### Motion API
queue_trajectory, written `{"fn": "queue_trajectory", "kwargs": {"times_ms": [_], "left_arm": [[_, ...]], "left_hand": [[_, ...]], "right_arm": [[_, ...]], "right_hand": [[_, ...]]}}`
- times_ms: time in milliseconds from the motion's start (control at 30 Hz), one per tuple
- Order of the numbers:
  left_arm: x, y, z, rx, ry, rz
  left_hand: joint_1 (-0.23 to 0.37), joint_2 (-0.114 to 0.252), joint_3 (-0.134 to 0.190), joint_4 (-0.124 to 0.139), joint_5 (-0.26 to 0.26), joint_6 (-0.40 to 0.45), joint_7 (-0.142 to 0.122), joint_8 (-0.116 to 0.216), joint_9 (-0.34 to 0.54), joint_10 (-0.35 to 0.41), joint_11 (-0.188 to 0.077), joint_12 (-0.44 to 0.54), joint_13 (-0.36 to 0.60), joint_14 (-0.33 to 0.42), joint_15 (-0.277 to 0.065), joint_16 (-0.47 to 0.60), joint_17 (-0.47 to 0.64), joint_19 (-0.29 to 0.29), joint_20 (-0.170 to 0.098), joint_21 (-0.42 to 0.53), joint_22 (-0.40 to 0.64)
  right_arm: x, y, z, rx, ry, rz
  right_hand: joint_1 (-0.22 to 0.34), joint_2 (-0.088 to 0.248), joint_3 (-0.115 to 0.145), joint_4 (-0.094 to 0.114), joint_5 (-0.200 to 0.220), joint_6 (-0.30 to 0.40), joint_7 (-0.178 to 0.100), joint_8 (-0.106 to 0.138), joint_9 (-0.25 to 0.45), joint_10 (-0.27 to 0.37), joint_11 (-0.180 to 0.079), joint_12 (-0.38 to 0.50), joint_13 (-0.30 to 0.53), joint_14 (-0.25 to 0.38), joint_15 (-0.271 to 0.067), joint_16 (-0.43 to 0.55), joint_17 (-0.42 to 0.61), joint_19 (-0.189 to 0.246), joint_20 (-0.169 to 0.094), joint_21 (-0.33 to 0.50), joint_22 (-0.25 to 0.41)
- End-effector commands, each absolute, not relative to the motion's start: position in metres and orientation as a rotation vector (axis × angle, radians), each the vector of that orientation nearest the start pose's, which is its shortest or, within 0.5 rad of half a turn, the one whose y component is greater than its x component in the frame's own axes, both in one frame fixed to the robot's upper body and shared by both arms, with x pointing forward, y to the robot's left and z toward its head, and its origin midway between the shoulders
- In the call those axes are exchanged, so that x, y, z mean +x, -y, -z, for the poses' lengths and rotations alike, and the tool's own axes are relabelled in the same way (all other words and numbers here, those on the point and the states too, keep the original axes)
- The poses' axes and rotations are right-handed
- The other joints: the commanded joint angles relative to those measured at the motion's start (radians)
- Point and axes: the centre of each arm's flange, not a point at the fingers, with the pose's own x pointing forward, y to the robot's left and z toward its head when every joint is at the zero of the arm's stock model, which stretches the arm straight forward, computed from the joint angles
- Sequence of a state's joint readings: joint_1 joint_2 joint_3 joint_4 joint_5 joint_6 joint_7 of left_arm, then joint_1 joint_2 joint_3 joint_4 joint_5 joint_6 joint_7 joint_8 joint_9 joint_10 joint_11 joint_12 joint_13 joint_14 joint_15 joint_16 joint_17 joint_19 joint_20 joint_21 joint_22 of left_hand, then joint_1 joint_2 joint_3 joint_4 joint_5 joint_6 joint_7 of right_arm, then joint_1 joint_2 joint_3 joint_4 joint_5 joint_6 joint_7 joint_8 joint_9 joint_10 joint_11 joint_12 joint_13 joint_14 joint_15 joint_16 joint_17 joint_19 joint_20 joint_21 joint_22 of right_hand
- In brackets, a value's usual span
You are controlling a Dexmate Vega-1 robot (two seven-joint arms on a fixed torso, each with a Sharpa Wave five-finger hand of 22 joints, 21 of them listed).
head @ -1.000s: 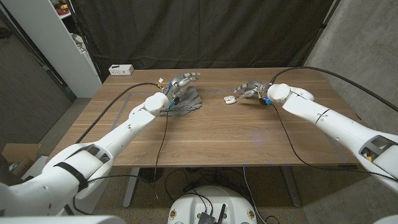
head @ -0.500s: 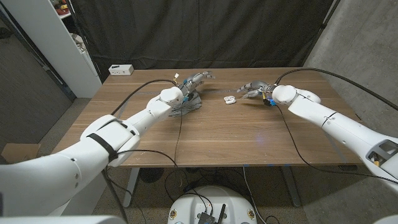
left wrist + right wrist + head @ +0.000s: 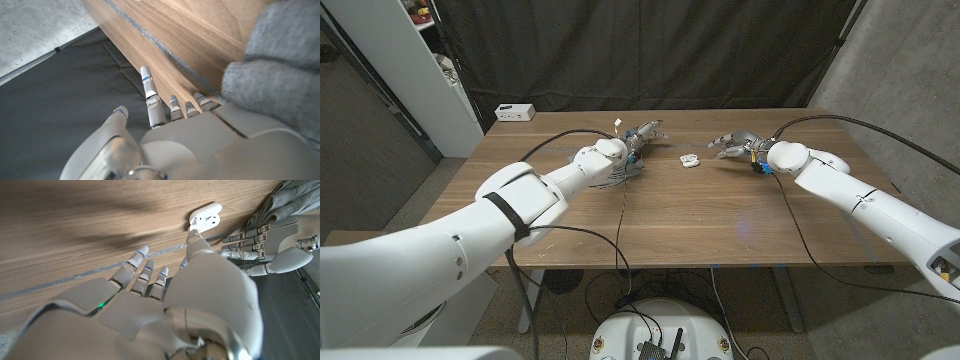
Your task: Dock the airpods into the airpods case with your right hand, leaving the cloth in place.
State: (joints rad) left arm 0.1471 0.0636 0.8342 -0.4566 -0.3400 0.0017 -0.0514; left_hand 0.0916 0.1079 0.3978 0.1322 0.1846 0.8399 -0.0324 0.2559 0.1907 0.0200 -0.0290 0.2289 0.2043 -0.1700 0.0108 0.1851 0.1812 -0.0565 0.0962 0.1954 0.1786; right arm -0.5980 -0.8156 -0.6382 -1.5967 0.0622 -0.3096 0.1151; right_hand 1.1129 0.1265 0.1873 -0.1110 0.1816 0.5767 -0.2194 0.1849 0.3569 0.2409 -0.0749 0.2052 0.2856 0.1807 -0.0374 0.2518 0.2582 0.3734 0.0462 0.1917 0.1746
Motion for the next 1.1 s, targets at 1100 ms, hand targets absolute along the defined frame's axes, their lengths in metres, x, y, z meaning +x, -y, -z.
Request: {"fn": "queue_trajectory", "kwargs": {"times_ms": [1100], "left_arm": [[0.748,-0.044,-0.074,0.511,0.265,0.318]], "left_hand": [[0.340,-0.006,0.191,-0.298,0.013,-0.543,-0.163,-0.074,-0.002,0.365,-0.026,0.060,0.018,0.536,-0.106,0.018,-0.010,0.439,-0.088,0.098,0.011]], "right_arm": [[0.632,0.308,-0.018,-0.869,0.275,-0.072]], "right_hand": [[-0.055,0.009,-0.007,0.018,-0.001,-0.029,0.006,0.000,-0.015,0.003,0.016,0.008,0.001,0.013,-0.078,0.011,0.004,0.004,0.007,0.011,0.004]]}}
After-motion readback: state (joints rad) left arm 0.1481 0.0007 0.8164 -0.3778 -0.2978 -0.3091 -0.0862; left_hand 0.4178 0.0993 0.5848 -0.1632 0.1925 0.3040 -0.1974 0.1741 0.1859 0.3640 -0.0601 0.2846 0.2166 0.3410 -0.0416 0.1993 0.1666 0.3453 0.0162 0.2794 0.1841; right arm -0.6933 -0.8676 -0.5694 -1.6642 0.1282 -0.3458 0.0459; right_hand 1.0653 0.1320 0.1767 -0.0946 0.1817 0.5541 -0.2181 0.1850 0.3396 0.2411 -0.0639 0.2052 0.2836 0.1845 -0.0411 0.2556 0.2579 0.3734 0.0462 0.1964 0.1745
